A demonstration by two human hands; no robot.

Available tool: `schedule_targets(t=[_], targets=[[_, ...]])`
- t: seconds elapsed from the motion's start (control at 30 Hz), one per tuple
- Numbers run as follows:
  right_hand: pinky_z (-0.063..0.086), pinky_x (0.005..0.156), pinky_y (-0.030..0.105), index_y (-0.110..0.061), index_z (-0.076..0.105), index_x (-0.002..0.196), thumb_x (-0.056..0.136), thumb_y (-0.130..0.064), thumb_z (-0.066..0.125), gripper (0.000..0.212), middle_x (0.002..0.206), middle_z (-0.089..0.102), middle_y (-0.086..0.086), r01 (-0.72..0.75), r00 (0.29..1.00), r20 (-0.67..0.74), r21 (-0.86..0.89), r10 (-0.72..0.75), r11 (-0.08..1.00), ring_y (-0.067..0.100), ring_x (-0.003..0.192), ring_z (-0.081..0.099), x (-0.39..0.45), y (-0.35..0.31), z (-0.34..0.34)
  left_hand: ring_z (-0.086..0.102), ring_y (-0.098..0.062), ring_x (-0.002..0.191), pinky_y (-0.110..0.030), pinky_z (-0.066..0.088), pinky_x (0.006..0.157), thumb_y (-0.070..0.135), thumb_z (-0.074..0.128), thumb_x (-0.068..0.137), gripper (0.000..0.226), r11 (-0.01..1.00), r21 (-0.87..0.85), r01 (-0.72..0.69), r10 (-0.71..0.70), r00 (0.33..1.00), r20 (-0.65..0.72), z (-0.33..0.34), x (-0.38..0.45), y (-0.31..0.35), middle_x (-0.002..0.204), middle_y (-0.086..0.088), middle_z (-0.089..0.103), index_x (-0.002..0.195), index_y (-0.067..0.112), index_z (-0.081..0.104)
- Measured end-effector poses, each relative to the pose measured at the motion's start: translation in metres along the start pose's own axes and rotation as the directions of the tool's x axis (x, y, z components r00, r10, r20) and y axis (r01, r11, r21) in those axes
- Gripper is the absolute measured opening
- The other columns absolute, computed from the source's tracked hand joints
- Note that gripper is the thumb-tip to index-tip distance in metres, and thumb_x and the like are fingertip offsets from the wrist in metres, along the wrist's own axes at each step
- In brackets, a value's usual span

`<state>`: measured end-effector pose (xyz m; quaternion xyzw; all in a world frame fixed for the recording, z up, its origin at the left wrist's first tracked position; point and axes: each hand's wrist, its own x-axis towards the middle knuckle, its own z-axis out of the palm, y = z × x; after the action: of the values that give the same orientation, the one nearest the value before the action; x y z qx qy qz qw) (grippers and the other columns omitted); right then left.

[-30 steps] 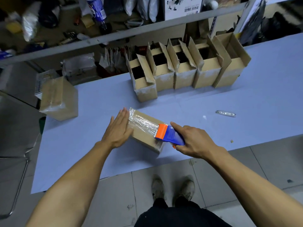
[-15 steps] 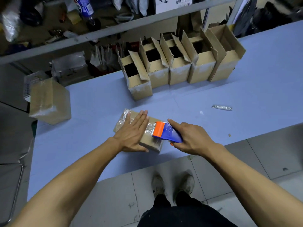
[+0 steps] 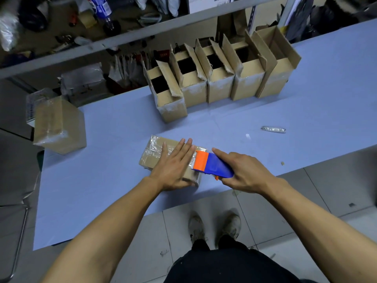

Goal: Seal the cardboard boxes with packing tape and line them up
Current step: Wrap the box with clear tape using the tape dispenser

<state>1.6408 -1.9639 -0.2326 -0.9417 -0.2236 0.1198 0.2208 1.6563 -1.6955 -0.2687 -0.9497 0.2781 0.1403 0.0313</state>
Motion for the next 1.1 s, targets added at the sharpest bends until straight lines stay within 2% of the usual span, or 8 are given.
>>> schedule_targets(t=[0.13,0.3,0.43,0.63,0.7,0.8,0.9,1.1], targets=[[0.047,0.076,0.03,-0.04,0.026,0.15,0.085,-0.057,0.058,0.074,0.107,0.06,-0.006,-0.05,0.999,0.015,-0.024,0.051,0.998,0.017,0.094,0.059,-0.018,0.022,-0.01,-0.019,-0.022,0.148,-0.073,0.007,0.11,0.084,0.043,0.074,0.115,1.0,-0.002,0.003,-0.003,1.0,-0.01,-0.001,0.0,-0.002,0.164,-0.004,-0.013,0.158,0.016,0.003],[0.046,0.075,0.028,-0.041,0.026,0.148,0.086,-0.057,0.057,0.071,0.104,0.058,-0.009,-0.056,0.998,0.02,-0.008,0.056,0.998,0.015,0.092,0.058,-0.027,0.025,-0.007,-0.02,-0.023,0.148,-0.076,0.005,0.106,0.085,0.044,0.072,0.105,0.999,-0.035,-0.024,0.023,1.0,-0.004,-0.003,0.002,0.001,0.165,-0.003,-0.013,0.156,0.037,0.002],[0.045,0.074,0.028,-0.04,0.027,0.148,0.087,-0.051,0.059,0.07,0.104,0.057,-0.005,-0.078,0.996,0.041,-0.002,0.078,0.997,0.017,0.09,0.057,-0.028,0.028,-0.002,-0.026,-0.023,0.148,-0.074,-0.003,0.108,0.091,0.038,0.071,0.109,0.997,-0.081,0.016,-0.012,0.999,0.05,-0.01,0.001,0.009,0.162,0.0,-0.024,0.155,0.039,-0.008],[0.047,0.076,0.031,-0.038,0.021,0.153,0.089,-0.053,0.058,0.076,0.105,0.056,-0.001,-0.115,0.99,0.082,-0.028,0.117,0.993,0.02,0.094,0.056,-0.022,0.028,0.003,-0.025,-0.022,0.148,-0.076,-0.003,0.108,0.092,0.034,0.071,0.106,0.993,-0.109,0.039,-0.035,0.999,0.042,-0.007,0.0,0.013,0.164,0.0,-0.017,0.154,0.041,-0.007],[0.046,0.074,0.033,-0.036,0.027,0.149,0.085,-0.058,0.06,0.075,0.105,0.056,0.0,-0.123,0.986,0.107,-0.049,0.128,0.991,0.023,0.096,0.058,-0.017,0.024,0.008,-0.022,-0.018,0.149,-0.073,-0.01,0.107,0.093,0.03,0.07,0.105,0.971,-0.227,0.075,-0.066,0.997,0.046,-0.011,0.001,0.016,0.165,0.004,-0.01,0.155,0.041,-0.002],[0.047,0.073,0.034,-0.033,0.036,0.137,0.08,-0.072,0.058,0.072,0.102,0.054,0.0,-0.166,0.979,0.118,-0.03,0.168,0.986,0.024,0.092,0.058,-0.01,0.017,0.017,-0.003,-0.013,0.15,-0.069,-0.011,0.111,0.08,0.025,0.083,0.088,0.887,-0.433,0.161,-0.176,0.984,0.006,-0.018,0.006,0.021,0.158,0.007,0.015,0.155,0.032,0.016],[0.05,0.075,0.035,-0.032,0.04,0.132,0.082,-0.078,0.048,0.068,0.102,0.049,-0.004,-0.205,0.975,0.089,-0.008,0.205,0.979,0.022,0.086,0.057,-0.009,0.015,0.02,0.016,-0.015,0.144,-0.07,-0.006,0.112,0.06,0.031,0.098,0.063,0.864,-0.426,0.269,-0.324,0.944,-0.061,-0.021,0.016,0.036,0.145,0.004,0.031,0.151,0.027,0.029],[0.045,0.068,0.03,-0.029,0.045,0.129,0.084,-0.072,0.054,0.063,0.103,0.053,-0.004,-0.16,0.986,0.047,-0.028,0.161,0.987,0.019,0.082,0.056,-0.013,0.018,0.017,0.001,-0.016,0.151,-0.072,-0.001,0.109,0.062,0.031,0.097,0.06,0.872,-0.349,0.343,-0.385,0.921,-0.058,-0.018,0.025,0.045,0.151,0.006,0.03,0.144,0.027,0.036]])
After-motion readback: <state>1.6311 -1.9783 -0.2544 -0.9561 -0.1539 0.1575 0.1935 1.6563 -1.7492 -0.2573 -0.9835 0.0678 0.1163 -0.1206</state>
